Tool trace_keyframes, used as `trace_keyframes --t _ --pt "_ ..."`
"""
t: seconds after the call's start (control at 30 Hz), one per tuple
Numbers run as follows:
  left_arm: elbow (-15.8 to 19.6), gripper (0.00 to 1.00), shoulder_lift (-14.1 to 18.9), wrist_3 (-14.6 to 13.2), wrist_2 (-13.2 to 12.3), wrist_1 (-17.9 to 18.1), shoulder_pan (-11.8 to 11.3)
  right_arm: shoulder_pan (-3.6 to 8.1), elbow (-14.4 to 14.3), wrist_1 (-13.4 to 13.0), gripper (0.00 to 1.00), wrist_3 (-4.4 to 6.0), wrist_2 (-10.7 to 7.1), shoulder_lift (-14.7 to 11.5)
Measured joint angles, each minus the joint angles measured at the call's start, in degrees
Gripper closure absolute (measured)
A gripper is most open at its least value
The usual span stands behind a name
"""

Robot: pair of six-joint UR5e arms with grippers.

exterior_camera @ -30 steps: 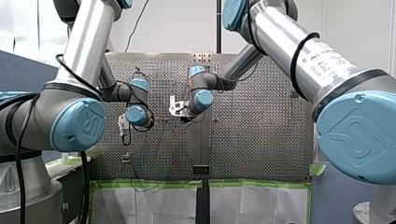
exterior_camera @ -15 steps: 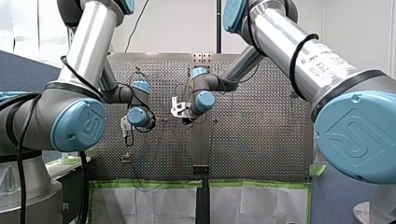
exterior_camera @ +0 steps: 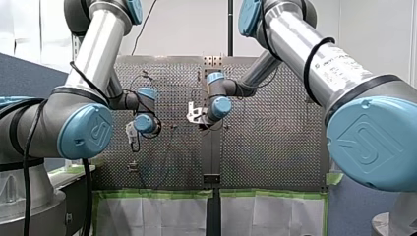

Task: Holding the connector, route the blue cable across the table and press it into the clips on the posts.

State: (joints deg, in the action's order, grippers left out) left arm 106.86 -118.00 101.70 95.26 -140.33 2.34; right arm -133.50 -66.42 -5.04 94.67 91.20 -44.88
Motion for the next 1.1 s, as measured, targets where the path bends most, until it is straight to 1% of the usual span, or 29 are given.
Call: trace_keyframes --t 0.23,0.4,0.43,0.47,0.5,0.53,0.57,0.6,0.63,0.67,0.7,0.93,1.1 --pt "-1.4 1.00 0.0 0.0 -0.2 -0.2 -0.4 0.97 0.0 -0.1 1.00 0.01 -0.45 0.0" --pt "-1.5 1.00 0.0 0.0 -0.2 -0.4 -0.6 1.22 0.0 -0.1 1.00 0.00 -0.48 0.0" --pt "-1.6 0.93 0.0 0.0 -0.3 -0.4 -0.6 1.26 0.0 -0.1 1.00 0.01 -0.49 0.0" --pt "-1.6 0.93 0.0 0.0 -0.3 -0.6 -0.6 1.31 0.0 -0.1 1.00 0.01 -0.49 0.0" --pt "-1.6 0.71 0.0 0.1 -0.3 -0.8 -0.5 1.38 0.0 -0.1 1.00 0.01 -0.50 0.0" --pt "-1.6 0.46 0.0 0.1 -0.3 -1.0 -0.5 1.48 0.0 -0.1 1.00 0.01 -0.52 0.0" --pt "-1.5 0.46 0.0 0.1 -0.3 -1.3 -0.5 1.54 0.0 -0.1 1.00 0.01 -0.53 0.0" --pt "-1.5 0.31 0.0 0.0 -0.3 -1.7 -0.4 1.59 0.0 -0.1 1.00 0.00 -0.54 0.0" --pt "-1.5 0.09 0.0 0.0 -0.3 -2.1 -0.3 1.64 0.0 -0.1 1.00 0.00 -0.56 0.0" --pt "-1.5 0.09 0.0 -0.1 -0.2 -2.4 -0.2 1.66 0.0 -0.1 1.00 0.00 -0.56 0.0" --pt "-1.6 0.00 0.0 -0.4 0.0 -3.0 -0.1 1.69 0.0 -0.1 1.00 0.01 -0.57 0.0" --pt "-1.6 0.00 0.2 -2.5 2.5 -6.4 0.8 1.94 0.0 0.1 1.00 0.01 -0.61 0.0" --pt "-1.6 0.00 0.3 -3.7 3.3 -9.1 1.3 2.07 0.0 0.2 1.00 0.00 -0.63 -0.1"
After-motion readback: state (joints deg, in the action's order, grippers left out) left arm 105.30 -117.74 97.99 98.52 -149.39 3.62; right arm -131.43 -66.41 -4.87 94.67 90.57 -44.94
